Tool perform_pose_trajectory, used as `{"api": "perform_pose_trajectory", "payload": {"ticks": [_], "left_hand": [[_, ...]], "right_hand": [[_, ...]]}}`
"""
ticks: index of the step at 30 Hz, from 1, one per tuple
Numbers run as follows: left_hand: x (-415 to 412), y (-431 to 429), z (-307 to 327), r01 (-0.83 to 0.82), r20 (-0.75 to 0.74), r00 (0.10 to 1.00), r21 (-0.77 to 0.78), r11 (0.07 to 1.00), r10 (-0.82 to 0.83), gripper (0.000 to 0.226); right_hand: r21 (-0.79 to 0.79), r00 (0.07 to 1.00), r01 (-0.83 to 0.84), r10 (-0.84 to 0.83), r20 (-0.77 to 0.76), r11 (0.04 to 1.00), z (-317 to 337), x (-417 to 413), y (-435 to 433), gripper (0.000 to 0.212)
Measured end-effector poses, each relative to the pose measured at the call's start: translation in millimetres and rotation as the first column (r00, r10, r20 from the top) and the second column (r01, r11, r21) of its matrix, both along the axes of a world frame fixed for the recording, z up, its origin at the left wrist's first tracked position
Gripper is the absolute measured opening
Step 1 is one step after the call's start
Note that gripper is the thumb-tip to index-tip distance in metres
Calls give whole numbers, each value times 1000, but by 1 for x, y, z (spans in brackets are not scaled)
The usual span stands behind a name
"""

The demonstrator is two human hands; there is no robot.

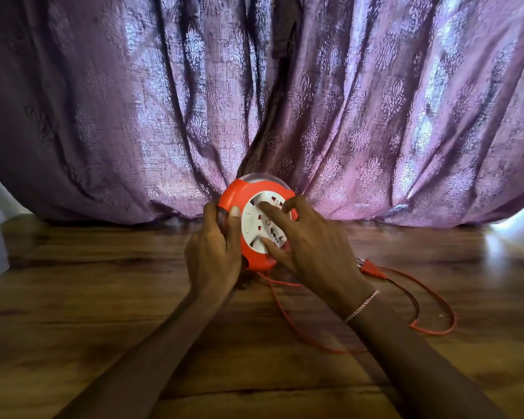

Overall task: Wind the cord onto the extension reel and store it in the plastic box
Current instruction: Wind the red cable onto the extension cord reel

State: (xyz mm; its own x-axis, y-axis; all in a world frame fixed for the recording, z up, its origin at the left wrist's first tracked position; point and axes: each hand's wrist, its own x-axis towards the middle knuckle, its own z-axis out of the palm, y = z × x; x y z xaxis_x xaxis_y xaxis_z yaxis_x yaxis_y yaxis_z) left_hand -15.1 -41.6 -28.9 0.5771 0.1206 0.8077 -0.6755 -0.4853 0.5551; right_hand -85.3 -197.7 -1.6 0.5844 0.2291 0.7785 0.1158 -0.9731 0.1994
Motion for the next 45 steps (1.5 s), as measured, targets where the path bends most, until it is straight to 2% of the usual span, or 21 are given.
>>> {"api": "perform_pose_trajectory", "payload": {"ticks": [3, 6, 8, 10, 11, 12, 14, 15, 16, 17, 18, 19, 20, 21, 22, 24, 30, 34, 38, 41, 45], "left_hand": [[-1, -1, -1, 11, 0, 1000, 18, 1000, -11, 52], [-3, -2, 1, 21, 6, 1000, 47, 999, -21, 51], [-4, -2, 2, 0, 27, 1000, 79, 997, -2, 49], [-6, -1, 2, -8, 43, 999, 109, 994, 4, 49], [-7, -1, 2, 1, 46, 999, 119, 993, -6, 51], [-8, -1, 1, 9, 48, 999, 126, 992, -15, 55], [-7, -2, 0, 12, 45, 999, 132, 991, -18, 58], [-7, -2, 0, 11, 40, 999, 129, 992, -17, 57], [-6, -2, -1, 12, 31, 999, 124, 992, -16, 56], [-4, -1, -2, 13, 19, 1000, 115, 993, -16, 54], [-1, 0, -2, 15, 8, 1000, 104, 994, -16, 54], [2, 2, -3, 13, -2, 1000, 90, 996, -13, 54], [4, 4, -3, 11, -8, 1000, 74, 997, -11, 54], [7, 5, -3, 11, -13, 1000, 58, 998, -10, 54], [9, 7, -4, 15, -17, 1000, 43, 999, -14, 54], [11, 9, -4, 35, -19, 999, 27, 999, -35, 54], [13, 11, -3, 70, -13, 997, 12, 997, -70, 50], [10, 10, -3, 87, -4, 996, 48, 995, -86, 49], [8, 10, -4, 58, 38, 997, 107, 993, -62, 45], [8, 10, -4, 42, 41, 998, 121, 992, -47, 46], [8, 9, -5, 25, 62, 998, 126, 992, -33, 51]], "right_hand": [[-82, 996, 88, -86, 38, 993, -2, 2, 3, 59], [-31, 995, 62, -60, 77, 998, -5, 4, 1, 62], [115, 997, 24, -32, 68, 993, -7, 5, 3, 61], [389, 1000, 11, -13, 2, 921, -10, 7, 10, 63], [549, 1000, -3, 18, -21, 836, -11, 8, 14, 61], [733, 996, -34, 85, -33, 679, -10, 9, 19, 58], [984, 951, -62, 309, 8, 165, -5, 9, 27, 59], [999, 921, -32, 389, 28, 3, -3, 9, 27, 59], [1000, 912, -18, 410, 18, -3, -1, 7, 26, 57], [989, 931, -28, 363, -27, 148, -3, 8, 24, 54], [919, 963, -46, 263, -64, 393, -4, 8, 20, 52], [771, 988, -52, 147, -54, 635, -8, 9, 15, 52], [580, 997, -42, 68, -22, 814, -9, 8, 10, 54], [402, 999, -27, 36, -15, 915, -9, 8, 6, 57], [266, 999, -12, 21, -32, 964, -10, 9, 4, 59], [114, 999, -7, 12, -45, 993, -8, 9, 4, 59], [-125, 998, -50, 46, -37, 991, -5, 9, -1, 56], [-136, 999, -14, 9, -34, 991, -4, 8, 0, 57], [-57, 998, -36, 38, 41, 998, -9, 9, -1, 63], [125, 990, -109, 97, 103, 986, -11, 14, 2, 60], [408, 988, -152, 132, 77, 900, -13, 16, 7, 64]]}}
